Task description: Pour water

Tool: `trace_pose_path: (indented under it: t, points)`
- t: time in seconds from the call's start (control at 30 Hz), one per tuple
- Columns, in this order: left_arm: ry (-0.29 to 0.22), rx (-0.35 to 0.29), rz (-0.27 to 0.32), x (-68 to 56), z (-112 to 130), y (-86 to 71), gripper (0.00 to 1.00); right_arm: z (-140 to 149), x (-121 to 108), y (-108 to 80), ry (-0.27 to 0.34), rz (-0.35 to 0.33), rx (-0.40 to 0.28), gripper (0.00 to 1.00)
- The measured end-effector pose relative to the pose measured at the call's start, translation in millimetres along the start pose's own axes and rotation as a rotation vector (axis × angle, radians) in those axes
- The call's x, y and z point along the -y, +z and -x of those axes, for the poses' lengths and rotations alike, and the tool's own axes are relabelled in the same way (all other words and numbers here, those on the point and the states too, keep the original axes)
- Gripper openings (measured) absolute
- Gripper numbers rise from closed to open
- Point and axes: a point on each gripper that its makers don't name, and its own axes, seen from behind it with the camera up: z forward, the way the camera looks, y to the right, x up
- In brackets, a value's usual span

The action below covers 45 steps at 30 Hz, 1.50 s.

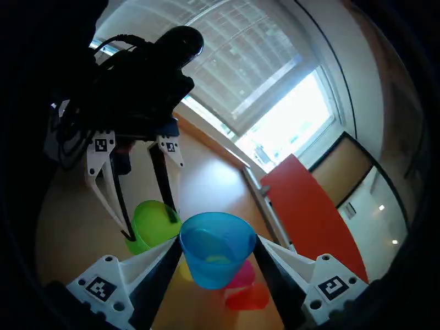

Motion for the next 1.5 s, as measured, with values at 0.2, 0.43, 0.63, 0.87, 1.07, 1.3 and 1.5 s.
trace_pose_path:
  t: [0.2, 0.43, 0.63, 0.87, 1.07, 1.3, 1.5]
  points:
    - [-0.006, -0.008, 0.002, 0.4, -2.2, 0.8, 0.88, -1.9, 1.4, 1.6, -0.044, -0.012, 0.010, 0.92]
    - [-0.008, -0.009, 0.002, 0.7, -1.8, 1.7, 0.88, -2.7, 1.5, 1.4, -0.091, -0.017, 0.017, 0.92]
    - [-0.007, -0.009, 0.002, 0.8, -2.2, 1.9, 0.88, -3.6, 0.0, 0.7, -0.126, -0.013, 0.019, 0.92]
    - [-0.008, -0.012, 0.001, 1.7, -4.2, 2.1, 0.88, -5.3, -2.5, 0.5, -0.160, -0.004, 0.019, 0.92]
    - [-0.011, -0.014, 0.001, 2.3, -4.0, 2.1, 0.88, -6.3, -3.9, 1.0, -0.183, 0.004, 0.018, 0.92]
    - [-0.020, -0.018, 0.000, 3.4, -5.6, 1.5, 0.87, -6.9, -3.7, 0.6, -0.225, 0.009, 0.020, 0.92]
    - [-0.030, -0.027, 0.000, 5.7, -8.8, -0.1, 0.88, -7.7, -5.8, 0.6, -0.251, 0.016, 0.017, 0.92]
